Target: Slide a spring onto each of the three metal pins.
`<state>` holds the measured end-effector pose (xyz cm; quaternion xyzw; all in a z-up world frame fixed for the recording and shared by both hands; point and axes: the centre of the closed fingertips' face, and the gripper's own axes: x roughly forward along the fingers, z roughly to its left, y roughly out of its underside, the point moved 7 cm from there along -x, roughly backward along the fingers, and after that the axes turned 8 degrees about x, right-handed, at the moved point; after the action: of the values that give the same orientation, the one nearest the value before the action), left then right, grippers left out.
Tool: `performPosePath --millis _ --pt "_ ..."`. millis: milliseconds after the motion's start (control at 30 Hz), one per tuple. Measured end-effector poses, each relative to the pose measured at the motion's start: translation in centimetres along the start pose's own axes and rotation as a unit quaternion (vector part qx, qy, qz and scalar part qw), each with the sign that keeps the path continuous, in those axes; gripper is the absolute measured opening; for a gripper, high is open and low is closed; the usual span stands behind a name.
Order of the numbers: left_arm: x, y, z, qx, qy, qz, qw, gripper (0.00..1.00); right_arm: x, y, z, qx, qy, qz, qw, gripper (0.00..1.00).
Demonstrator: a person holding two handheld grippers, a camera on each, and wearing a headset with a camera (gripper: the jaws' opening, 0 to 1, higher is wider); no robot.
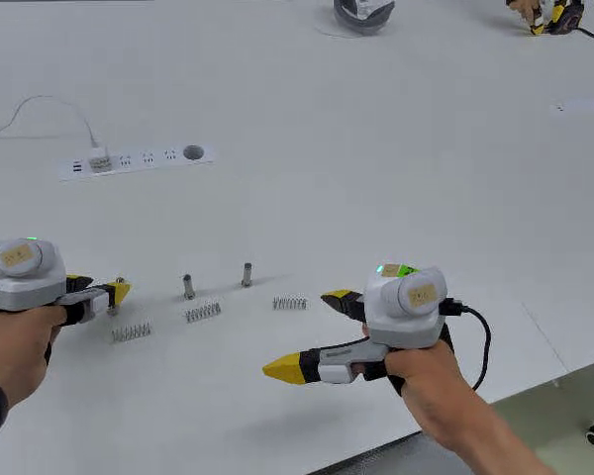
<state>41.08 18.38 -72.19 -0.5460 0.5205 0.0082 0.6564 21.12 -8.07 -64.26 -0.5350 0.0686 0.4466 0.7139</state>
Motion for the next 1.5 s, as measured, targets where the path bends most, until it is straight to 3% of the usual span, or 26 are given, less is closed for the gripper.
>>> performPosePath --millis 267,500,567,600,700,767,1000,1167,1200,1400,1433,1467,1500 --pt "1.8 0.3 0.0 -0.016 -0.004 0.018 0.9997 0.24 -0.2 -0.6 -0.2 -0.002 0.003 -0.002 1.0000 0.92" --pt "2.6 0.3 -0.3 0.009 -0.008 0.029 0.9995 0.16 -0.3 -0.3 -0.2 -0.002 0.005 0.004 1.0000 0.92" --pt "2.6 0.3 -0.2 0.036 -0.021 0.035 0.9985 0.12 -0.3 -0.1 -0.1 -0.001 0.004 0.006 1.0000 0.92" --pt "2.5 0.3 -0.1 0.067 -0.029 0.039 0.9966 0.10 -0.2 0.0 -0.1 -0.001 0.004 0.007 1.0000 0.92" --pt "2.8 0.4 -1.3 0.102 0.009 0.053 0.9934 0.08 -0.2 -0.1 -0.1 0.002 0.003 0.004 1.0000 0.92" --pt "2.7 0.5 -1.5 0.144 0.013 0.064 0.9874 0.08 -0.2 -0.2 0.0 0.012 0.000 -0.005 0.9999 0.92" --pt "3.0 0.3 -1.6 0.153 0.012 0.057 0.9866 0.10 -0.2 -0.2 0.1 0.007 -0.002 0.002 1.0000 0.92" --pt "3.2 0.0 -1.7 0.211 0.005 0.066 0.9753 0.09 -0.2 -0.1 0.1 0.006 -0.002 0.002 1.0000 0.92" --pt "3.2 0.1 -1.9 0.202 0.008 0.066 0.9771 0.09 -0.3 -0.1 0.1 0.007 -0.002 0.001 1.0000 0.92" --pt "3.0 0.1 -1.8 0.200 0.009 0.078 0.9766 0.08 -0.5 0.1 0.2 0.008 -0.001 0.002 1.0000 0.92" --pt "3.0 0.0 -1.7 0.192 0.010 0.079 0.9782 0.07 -0.5 0.2 0.2 0.009 -0.001 0.002 1.0000 0.92" --pt "3.0 0.1 -1.7 0.139 0.017 0.075 0.9873 0.07 -0.5 0.2 0.1 0.009 0.000 0.002 1.0000 0.92" --pt "2.9 0.1 -1.6 0.089 0.021 0.075 0.9930 0.07 -0.5 0.2 0.1 0.009 0.000 0.003 1.0000 0.92"
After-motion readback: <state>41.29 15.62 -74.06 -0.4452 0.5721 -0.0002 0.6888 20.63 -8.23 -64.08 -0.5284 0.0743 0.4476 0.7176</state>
